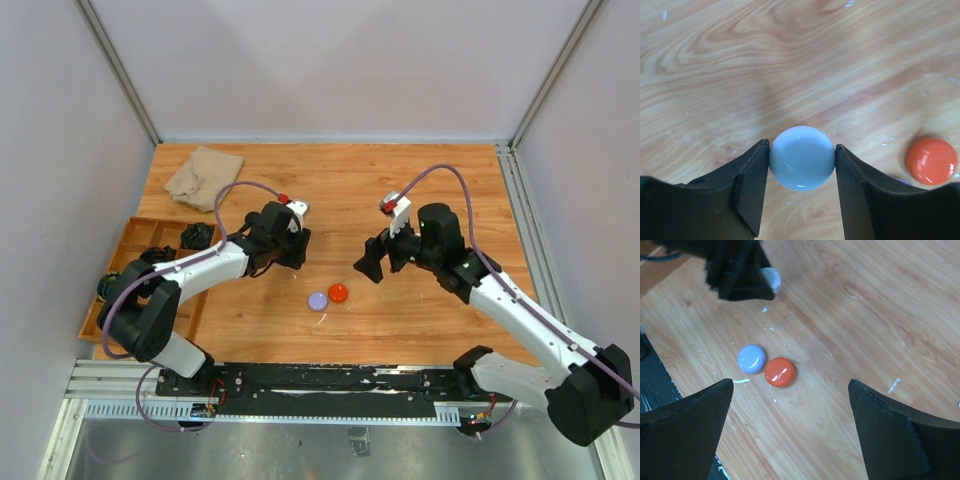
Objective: Insert the wireless bluetooth earbuds into the charging case
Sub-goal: Pick up the charging case at the center of the board, then open the charging case.
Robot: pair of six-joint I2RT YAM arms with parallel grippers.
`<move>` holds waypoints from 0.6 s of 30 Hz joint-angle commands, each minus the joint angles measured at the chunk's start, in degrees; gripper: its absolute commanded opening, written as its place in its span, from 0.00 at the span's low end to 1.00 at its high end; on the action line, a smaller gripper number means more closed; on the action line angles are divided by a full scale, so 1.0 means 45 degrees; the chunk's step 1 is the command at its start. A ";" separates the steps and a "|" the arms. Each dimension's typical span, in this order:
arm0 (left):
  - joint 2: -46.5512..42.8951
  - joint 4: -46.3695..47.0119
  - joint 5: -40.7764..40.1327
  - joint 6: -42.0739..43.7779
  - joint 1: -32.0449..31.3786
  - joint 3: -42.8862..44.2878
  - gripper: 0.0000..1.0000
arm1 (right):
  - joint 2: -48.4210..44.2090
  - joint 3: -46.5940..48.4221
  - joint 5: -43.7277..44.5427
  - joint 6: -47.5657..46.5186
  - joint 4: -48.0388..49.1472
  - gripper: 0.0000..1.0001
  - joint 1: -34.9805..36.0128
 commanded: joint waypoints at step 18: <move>-0.4052 0.3086 0.0520 0.8634 -0.4028 -0.1429 0.44 | 0.2666 0.1750 -0.6186 0.3281 -0.0233 0.93 -0.3465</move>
